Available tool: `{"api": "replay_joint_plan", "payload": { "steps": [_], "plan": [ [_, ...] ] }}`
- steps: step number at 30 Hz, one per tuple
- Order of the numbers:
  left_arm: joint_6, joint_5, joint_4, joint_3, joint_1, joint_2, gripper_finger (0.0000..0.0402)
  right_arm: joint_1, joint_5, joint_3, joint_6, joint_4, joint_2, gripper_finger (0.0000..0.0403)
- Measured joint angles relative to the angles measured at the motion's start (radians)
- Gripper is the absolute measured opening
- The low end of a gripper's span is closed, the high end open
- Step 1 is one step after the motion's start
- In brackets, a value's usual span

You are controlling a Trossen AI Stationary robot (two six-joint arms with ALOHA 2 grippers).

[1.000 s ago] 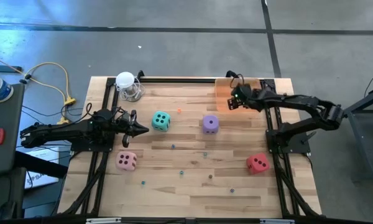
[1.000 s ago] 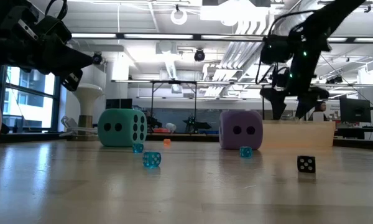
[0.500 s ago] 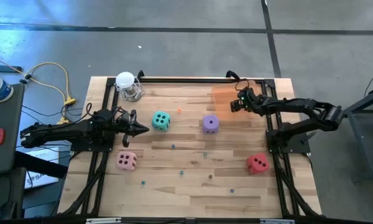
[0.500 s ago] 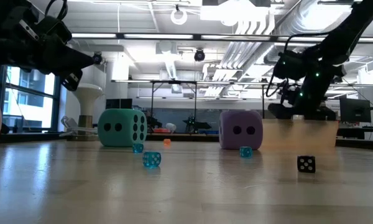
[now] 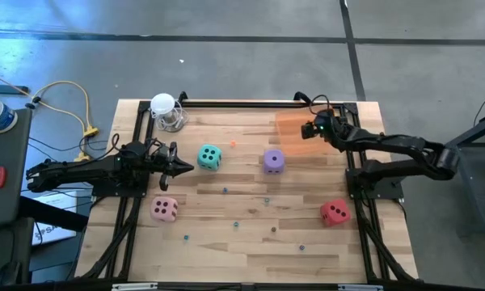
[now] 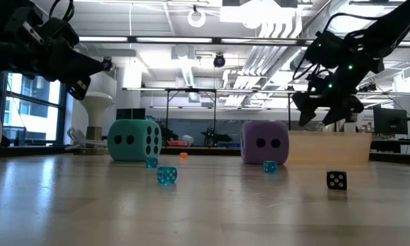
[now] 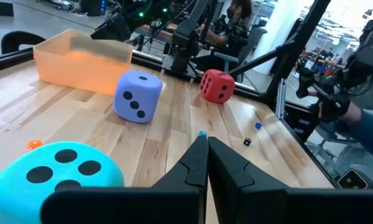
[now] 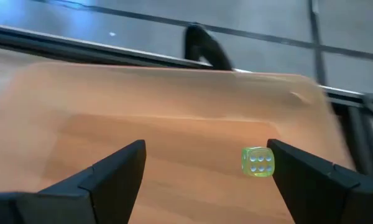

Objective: Pick & Place Dice
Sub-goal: Put the small light green die into the orange bin, then put the large purple die into the the orange bin

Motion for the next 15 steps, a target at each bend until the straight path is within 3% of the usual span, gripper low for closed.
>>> {"api": "replay_joint_plan", "payload": {
  "steps": [15],
  "plan": [
    [-0.005,0.005,-0.006,0.000,0.000,0.000,0.0002,-0.035,0.089,0.000,0.071,-0.207,-0.024,0.0325]
  ]
}}
